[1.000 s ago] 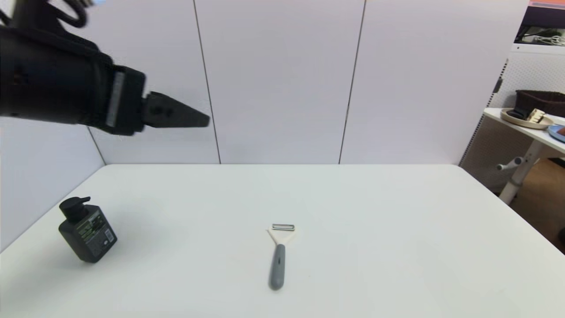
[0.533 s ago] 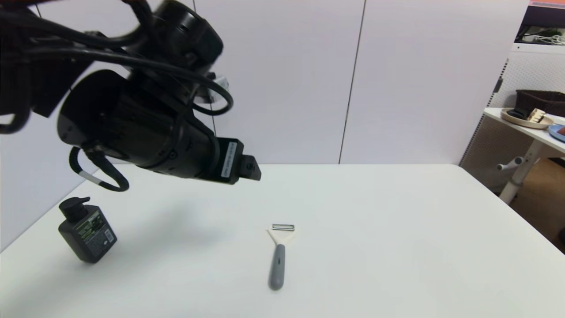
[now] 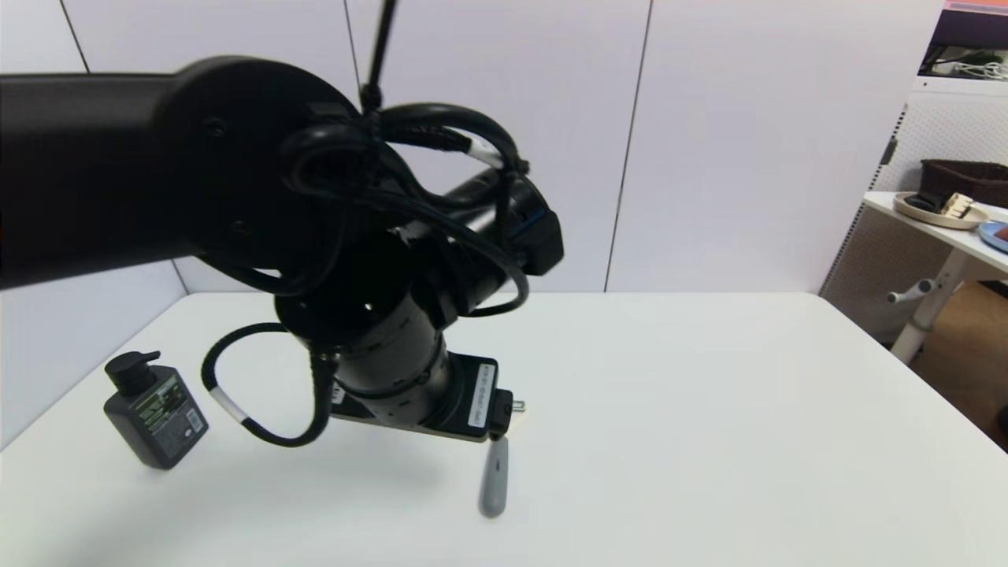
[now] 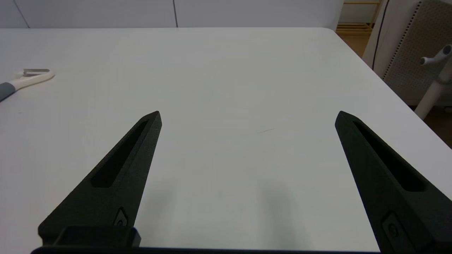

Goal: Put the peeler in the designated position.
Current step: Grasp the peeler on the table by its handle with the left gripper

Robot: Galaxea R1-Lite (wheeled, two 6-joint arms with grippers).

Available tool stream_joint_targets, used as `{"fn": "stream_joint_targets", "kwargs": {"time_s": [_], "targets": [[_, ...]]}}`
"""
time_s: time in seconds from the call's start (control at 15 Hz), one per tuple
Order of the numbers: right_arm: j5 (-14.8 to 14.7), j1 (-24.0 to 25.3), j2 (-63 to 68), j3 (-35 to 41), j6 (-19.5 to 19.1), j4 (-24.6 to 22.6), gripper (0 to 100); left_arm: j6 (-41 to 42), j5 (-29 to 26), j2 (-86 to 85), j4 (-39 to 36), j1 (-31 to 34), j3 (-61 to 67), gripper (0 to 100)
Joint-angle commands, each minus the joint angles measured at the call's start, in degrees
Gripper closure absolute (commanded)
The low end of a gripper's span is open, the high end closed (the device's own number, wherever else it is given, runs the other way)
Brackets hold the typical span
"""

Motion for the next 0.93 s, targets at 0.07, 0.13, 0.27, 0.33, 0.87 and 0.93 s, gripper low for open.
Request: {"fn": "stream_joint_targets", "kwargs": {"time_s": [0.07,0.13,0.27,0.33,0.87,0.93], "targets": [[0.0,0.0,0.1,0.0,0.0,0.0,0,-3.8,3.7,6.7,0.7,-2.9,-0.9,0],[0.0,0.0,0.1,0.0,0.0,0.0,0,-4.5,4.5,8.0,0.6,-3.0,-1.1,0],[0.0,0.0,0.1,0.0,0.0,0.0,0,-4.7,4.9,10.2,0.5,-3.4,-2.2,0],[0.0,0.0,0.1,0.0,0.1,0.0,0,-4.6,5.0,11.2,0.3,-3.4,-2.7,0],[0.0,0.0,0.1,0.0,0.0,0.0,0,-5.0,4.6,16.0,-7.7,-3.3,-3.8,0],[0.0,0.0,0.1,0.0,0.0,0.0,0,-5.0,4.6,16.0,-8.1,-3.3,-3.8,0]]}}
